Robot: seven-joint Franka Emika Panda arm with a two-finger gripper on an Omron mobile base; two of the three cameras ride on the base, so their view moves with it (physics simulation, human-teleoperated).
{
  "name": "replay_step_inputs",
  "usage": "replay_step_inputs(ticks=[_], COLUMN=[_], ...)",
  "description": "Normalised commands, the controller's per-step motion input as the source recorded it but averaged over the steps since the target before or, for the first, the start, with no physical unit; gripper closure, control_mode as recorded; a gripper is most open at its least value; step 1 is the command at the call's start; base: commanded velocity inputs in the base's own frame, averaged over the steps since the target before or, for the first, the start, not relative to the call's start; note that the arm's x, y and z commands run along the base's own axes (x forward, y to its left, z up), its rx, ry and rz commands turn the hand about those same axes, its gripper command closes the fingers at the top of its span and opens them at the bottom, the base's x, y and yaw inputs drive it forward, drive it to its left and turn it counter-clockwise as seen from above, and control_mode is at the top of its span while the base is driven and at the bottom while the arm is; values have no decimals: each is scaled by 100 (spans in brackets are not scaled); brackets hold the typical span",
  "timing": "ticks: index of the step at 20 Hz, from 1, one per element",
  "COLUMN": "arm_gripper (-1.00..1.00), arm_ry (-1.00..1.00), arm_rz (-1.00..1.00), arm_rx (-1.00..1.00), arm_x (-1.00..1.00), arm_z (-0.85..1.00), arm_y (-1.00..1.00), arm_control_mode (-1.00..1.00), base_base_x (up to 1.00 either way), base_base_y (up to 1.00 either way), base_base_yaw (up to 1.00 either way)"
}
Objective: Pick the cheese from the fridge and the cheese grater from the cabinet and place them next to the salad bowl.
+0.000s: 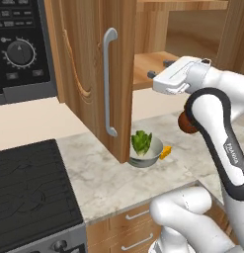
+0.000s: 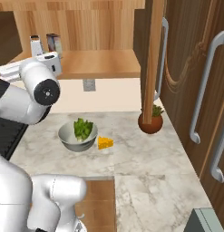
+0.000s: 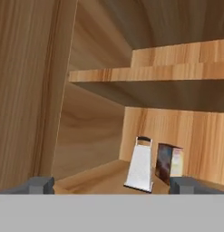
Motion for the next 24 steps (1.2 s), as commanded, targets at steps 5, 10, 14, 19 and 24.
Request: replay_step_inputs(ticks=[5,10,14,19,24], arm_gripper=[-100,-100,-100,-100,-100], arm_ry=[15,-1,-3,0,0], arm_rz=[8,-1,-6,-5,-3], arm_rx=[0,-9,-14,-5,0], arm_x=[57,45,40,47,56], arm_z=[0,0,0,0,-3], arm_y=[37,14,23,15,17], arm_control_mode=[-100,-100,-100,-100,-100], base_base_x=[0,0,0,0,0], base_base_y=[0,0,0,0,0], base_base_yaw=[0,0,0,0,0])
